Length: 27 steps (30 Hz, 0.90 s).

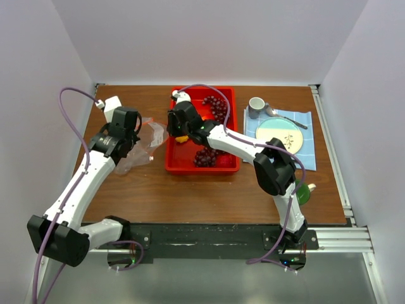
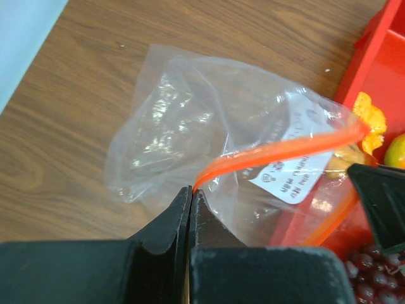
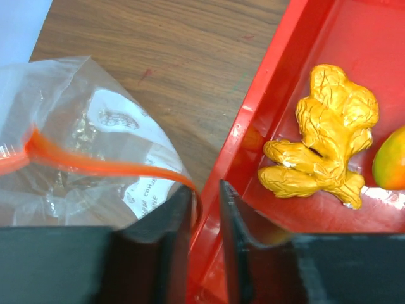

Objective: Place the food in the zip-top bag and seal the zipper

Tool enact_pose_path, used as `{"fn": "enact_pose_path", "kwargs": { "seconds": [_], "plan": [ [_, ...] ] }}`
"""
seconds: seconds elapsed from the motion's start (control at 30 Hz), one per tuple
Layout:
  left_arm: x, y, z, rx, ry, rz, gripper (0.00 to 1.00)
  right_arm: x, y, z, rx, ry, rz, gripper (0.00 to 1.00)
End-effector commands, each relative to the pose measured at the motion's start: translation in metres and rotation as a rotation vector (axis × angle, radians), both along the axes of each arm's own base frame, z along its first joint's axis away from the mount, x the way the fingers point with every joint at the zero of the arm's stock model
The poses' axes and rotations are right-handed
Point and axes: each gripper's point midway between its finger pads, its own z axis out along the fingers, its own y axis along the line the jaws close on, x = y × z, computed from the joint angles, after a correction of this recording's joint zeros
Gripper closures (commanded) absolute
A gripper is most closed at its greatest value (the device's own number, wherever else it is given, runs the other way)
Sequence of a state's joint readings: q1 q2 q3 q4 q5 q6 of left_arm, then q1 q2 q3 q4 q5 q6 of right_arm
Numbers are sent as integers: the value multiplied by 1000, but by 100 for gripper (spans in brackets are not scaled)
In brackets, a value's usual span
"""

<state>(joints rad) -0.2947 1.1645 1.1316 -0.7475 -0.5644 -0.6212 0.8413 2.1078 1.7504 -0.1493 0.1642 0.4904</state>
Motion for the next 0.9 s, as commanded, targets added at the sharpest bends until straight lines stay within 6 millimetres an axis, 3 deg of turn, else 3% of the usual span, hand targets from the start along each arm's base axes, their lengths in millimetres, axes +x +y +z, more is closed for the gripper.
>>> {"fn": "enact_pose_path", "kwargs": {
  "seconds": [0.0,0.27,0.43,0.6,0.7,0.77,0.87],
  "plan": [
    [13,-11,9,-78,-87,-15,100,1,6,43,48,-91,52,60],
    [29,-36,1,-174,-88,-79,100,-14,11,72,96,-121,135,42],
    [35,-42,-5,-200,-85,-83,100,-24,0,103,126,-175,142,32],
    [42,-48,-9,-223,-87,-93,100,-30,-18,113,100,-193,119,27],
    [45,-51,-8,-232,-90,-101,100,-21,-45,110,37,-196,32,25],
    [48,-53,-6,-236,-95,-107,100,-12,-66,94,-25,-169,-33,23],
    [51,-55,-4,-239,-99,-121,100,21,-121,62,-80,-79,-167,22]
  ]
}}
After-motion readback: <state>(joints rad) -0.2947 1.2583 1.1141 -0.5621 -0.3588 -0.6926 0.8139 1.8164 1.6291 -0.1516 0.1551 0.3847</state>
